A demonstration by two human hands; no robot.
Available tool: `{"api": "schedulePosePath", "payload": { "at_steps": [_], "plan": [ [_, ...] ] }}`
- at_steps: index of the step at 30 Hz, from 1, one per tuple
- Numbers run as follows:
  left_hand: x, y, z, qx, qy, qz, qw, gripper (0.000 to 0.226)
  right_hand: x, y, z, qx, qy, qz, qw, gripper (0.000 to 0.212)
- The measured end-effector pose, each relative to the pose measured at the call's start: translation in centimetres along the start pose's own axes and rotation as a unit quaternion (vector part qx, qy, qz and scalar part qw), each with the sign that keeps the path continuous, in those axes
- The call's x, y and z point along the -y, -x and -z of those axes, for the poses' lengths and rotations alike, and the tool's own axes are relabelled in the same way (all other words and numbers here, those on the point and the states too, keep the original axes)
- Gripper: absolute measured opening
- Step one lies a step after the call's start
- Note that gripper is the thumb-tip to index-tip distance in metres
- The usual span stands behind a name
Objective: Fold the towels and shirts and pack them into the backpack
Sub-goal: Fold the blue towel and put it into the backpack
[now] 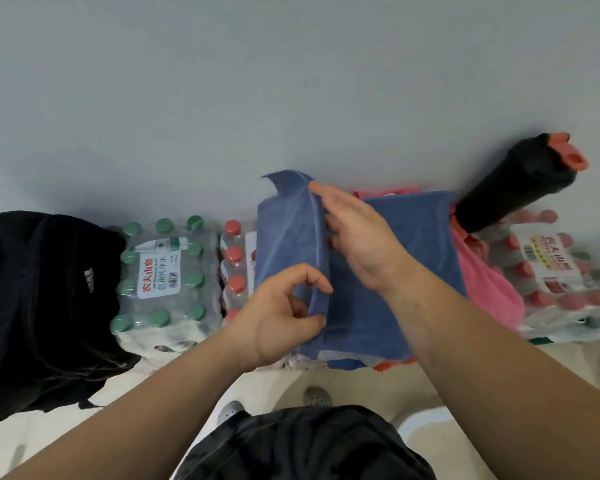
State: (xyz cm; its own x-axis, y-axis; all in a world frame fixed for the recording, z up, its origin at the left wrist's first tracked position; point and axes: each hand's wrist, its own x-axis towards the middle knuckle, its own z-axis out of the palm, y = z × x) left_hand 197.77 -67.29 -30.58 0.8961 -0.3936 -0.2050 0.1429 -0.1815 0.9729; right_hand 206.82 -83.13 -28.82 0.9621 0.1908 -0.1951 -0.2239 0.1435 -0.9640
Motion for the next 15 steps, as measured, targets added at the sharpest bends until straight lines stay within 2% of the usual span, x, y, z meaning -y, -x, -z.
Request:
{"api": "schedulePosePath", "payload": {
  "at_steps": [2, 3, 5, 7, 12, 15],
  "plan": [
    [-0.7, -2.0, -3.3, 0.019, -0.035, 0.001, 0.999, 0.037, 0.4, 1.0, 4.5, -0.028, -0.037, 0.005, 0.999, 0.023],
    [-0.8, -3.1, -4.9, 0.026, -0.065, 0.000, 0.998, 0.039, 0.1, 1.3, 6.7, -0.039, -0.020, 0.000, 0.999, 0.023],
    [-0.5, -5.3, -7.6, 0.032, -0.133, 0.003, 0.991, 0.040, -1.1, 1.5, 10.2, -0.051, 0.065, -0.035, 0.996, 0.031],
    [0.1, -7.1, -9.7, 0.039, -0.184, 0.022, 0.982, 0.037, -2.3, 1.4, 12.4, -0.046, 0.183, -0.066, 0.980, 0.047],
    [0.4, -8.3, -12.1, 0.030, -0.215, 0.086, 0.972, 0.031, -3.2, 0.6, 13.2, 0.003, 0.328, -0.052, 0.943, 0.061],
    [-0.8, -7.9, -12.3, 0.026, -0.210, 0.101, 0.972, 0.031, -2.8, 0.4, 13.2, -0.004, 0.345, -0.016, 0.939, 0.061]
  ]
}}
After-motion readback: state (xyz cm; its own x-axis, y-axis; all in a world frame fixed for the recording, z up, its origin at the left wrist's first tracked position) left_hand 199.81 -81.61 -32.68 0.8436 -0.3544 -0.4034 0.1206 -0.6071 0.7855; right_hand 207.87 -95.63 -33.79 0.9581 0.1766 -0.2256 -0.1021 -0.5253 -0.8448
